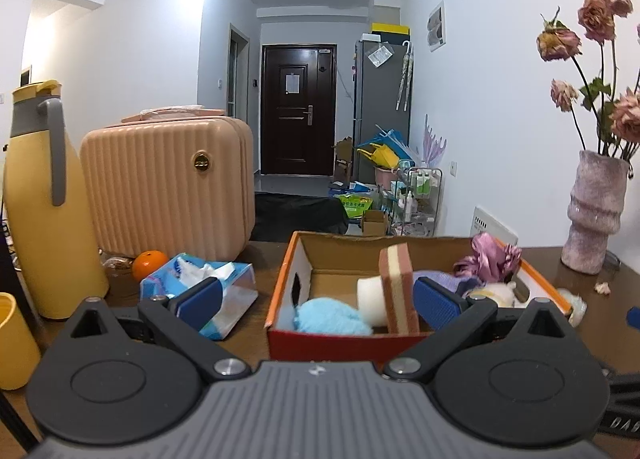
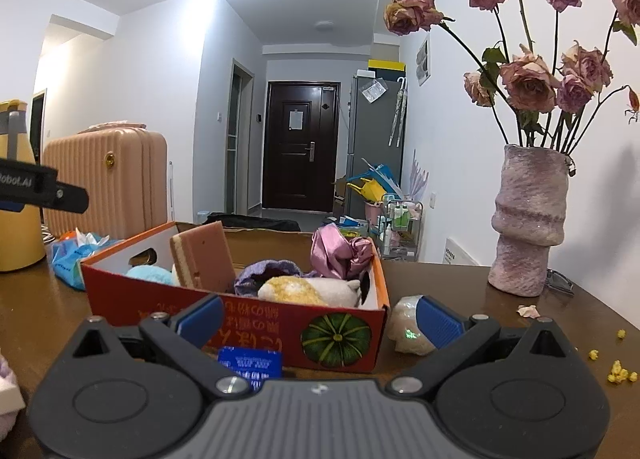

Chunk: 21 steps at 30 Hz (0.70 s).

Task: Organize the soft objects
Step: 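Withdraw both tools from the box back toward the table items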

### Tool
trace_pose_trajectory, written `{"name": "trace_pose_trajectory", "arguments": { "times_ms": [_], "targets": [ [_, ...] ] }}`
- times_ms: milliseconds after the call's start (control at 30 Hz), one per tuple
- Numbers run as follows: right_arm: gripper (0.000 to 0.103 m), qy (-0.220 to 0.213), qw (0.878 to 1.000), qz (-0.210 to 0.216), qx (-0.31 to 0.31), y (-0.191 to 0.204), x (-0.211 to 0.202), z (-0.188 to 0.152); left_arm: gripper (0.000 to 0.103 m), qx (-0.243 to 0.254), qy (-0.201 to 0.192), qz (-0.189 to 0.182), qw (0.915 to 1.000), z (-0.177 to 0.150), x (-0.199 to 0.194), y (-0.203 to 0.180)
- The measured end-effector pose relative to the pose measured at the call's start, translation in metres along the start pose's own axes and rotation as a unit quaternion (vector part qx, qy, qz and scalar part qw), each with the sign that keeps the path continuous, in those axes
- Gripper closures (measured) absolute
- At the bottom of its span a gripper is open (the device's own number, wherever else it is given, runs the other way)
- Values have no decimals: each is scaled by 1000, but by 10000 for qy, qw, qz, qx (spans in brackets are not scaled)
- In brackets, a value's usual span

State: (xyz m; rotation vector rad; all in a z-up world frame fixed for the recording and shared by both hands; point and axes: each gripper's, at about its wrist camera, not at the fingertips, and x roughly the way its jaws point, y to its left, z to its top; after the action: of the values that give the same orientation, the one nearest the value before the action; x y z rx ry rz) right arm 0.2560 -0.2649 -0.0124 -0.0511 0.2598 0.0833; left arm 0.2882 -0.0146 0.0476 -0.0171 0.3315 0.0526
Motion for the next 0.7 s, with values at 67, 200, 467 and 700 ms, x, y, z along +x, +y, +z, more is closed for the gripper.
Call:
{"name": "trace_pose_trajectory", "arguments": {
  "times_ms": [67, 200, 467, 700],
  "targets": [
    [0, 3, 10000, -7, -21, 0, -6, -2, 0, 34, 27, 30, 10000, -4, -5, 4],
    [0, 20, 10000, -10, -61, 1, -17, -6, 0, 85, 86, 76, 9999, -13, -14, 10],
    [0, 39, 9999, -9, -132, 6, -36, -14, 0, 194, 125, 96, 9997, -30, -37, 20],
    [0, 100, 9999, -35, -39, 6, -49, -20, 0, 169, 284, 82, 9994, -51, -57, 37]
  ]
}}
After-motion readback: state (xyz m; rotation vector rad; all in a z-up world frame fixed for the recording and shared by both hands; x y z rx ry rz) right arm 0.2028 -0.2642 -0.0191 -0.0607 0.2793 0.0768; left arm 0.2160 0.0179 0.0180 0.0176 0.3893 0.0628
